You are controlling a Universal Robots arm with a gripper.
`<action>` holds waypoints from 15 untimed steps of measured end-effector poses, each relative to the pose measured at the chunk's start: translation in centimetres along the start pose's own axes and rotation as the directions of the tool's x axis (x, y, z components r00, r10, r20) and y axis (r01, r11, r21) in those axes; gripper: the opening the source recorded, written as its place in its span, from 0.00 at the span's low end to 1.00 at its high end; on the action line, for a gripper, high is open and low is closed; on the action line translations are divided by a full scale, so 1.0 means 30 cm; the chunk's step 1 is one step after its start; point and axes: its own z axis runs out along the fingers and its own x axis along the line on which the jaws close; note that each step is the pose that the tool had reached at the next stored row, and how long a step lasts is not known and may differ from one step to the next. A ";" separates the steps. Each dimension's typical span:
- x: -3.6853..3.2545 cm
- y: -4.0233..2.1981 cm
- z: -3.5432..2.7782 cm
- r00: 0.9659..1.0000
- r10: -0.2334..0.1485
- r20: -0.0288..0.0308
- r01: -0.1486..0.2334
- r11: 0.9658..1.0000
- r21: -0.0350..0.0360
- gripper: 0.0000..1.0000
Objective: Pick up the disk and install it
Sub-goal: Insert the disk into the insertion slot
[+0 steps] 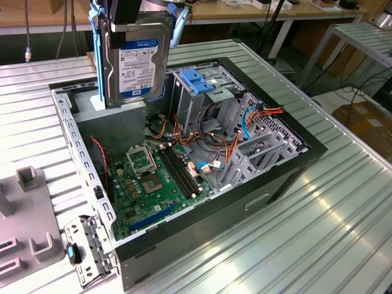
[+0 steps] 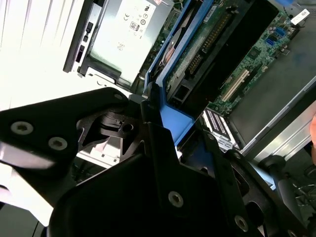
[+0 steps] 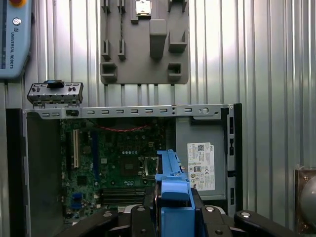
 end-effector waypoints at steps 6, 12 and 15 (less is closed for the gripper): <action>0.011 0.000 0.000 1.000 0.000 -0.001 0.000 1.000 0.000 0.37; 0.021 -0.001 0.000 1.000 0.000 -0.002 0.000 1.000 0.000 0.37; 0.029 -0.001 0.000 1.000 0.000 -0.003 0.000 1.000 0.000 0.37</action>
